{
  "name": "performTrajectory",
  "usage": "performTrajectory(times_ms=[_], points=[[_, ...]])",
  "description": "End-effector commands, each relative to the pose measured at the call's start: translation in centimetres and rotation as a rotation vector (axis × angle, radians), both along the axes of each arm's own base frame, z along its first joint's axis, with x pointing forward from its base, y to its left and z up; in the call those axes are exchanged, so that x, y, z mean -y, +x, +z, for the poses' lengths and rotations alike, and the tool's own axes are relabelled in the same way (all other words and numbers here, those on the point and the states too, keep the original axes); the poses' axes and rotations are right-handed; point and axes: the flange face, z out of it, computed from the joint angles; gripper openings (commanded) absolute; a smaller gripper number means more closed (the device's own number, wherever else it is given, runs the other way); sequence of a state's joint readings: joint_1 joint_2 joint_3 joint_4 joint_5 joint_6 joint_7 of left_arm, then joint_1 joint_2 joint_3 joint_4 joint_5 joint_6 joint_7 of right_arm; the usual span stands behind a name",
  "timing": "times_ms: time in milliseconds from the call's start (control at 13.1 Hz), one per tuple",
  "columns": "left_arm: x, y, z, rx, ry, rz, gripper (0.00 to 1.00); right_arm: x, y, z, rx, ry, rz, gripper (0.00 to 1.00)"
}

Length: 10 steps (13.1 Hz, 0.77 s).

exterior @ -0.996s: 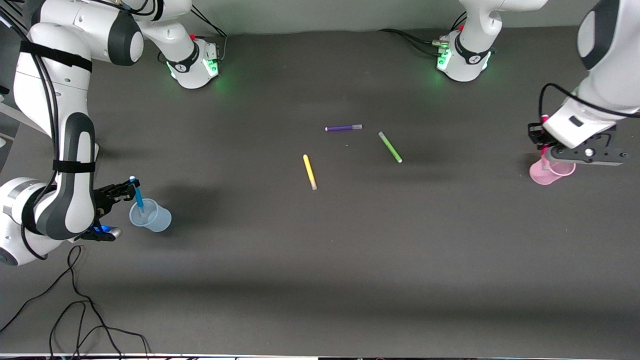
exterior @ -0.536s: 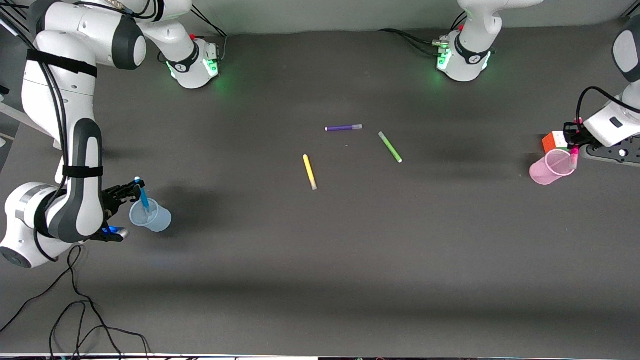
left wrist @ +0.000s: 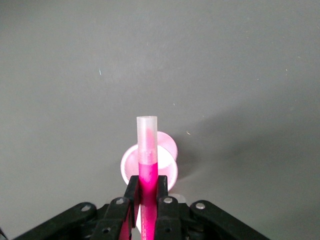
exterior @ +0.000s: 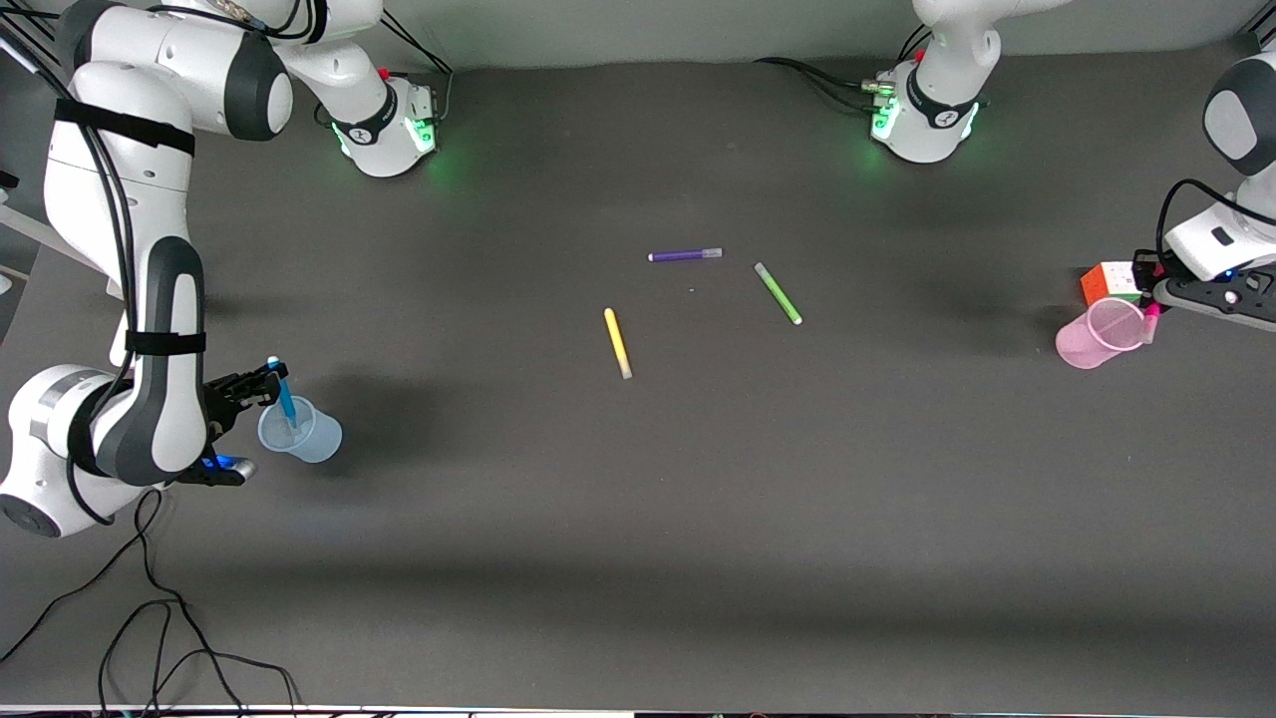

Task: Place pink and blue markers in matching cups
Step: 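Lower the blue and pink markers into the matching cups with both grippers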

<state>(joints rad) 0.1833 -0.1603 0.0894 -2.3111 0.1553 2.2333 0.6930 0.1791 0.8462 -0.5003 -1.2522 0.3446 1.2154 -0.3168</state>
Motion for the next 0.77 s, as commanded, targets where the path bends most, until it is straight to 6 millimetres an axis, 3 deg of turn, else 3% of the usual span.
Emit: performTrajectory(times_ms=[0,153,306,383,460,536,690], points=[[-1.6,-1.4,1.0,0.051,-0.077,-0.196,0.0,-0.1,0.9,-0.2,0.011,0.013,0.005,0.0],[-4.1,-2.7,-1.0,0.112,-0.262,-0.305,0.0,-0.2,1.1,0.2,0.015,0.012,0.008,0.0],[-6.7,-3.8,-2.8,0.147,-0.339,-0.373,0.0,0.1,1.0,0.2,0.013,0.012,0.003,0.0],[-7.5,-4.1,-3.6,0.172,-0.366,-0.425,0.0,0.1,1.1,0.2,0.014,0.01,0.001,0.05],[-8.3,-4.5,-4.5,0.224,-0.406,-0.475,0.0,0.1,1.1,0.1,0.012,0.004,-0.003,0.61],[-9.5,-5.1,-6.0,0.259,-0.453,-0.512,0.0,0.1,1.1,0.1,0.009,-0.008,-0.015,0.99],[-11.3,-6.0,-9.3,0.308,-0.501,-0.556,0.0,0.1,1.1,0.4,0.013,-0.011,-0.019,1.0]])
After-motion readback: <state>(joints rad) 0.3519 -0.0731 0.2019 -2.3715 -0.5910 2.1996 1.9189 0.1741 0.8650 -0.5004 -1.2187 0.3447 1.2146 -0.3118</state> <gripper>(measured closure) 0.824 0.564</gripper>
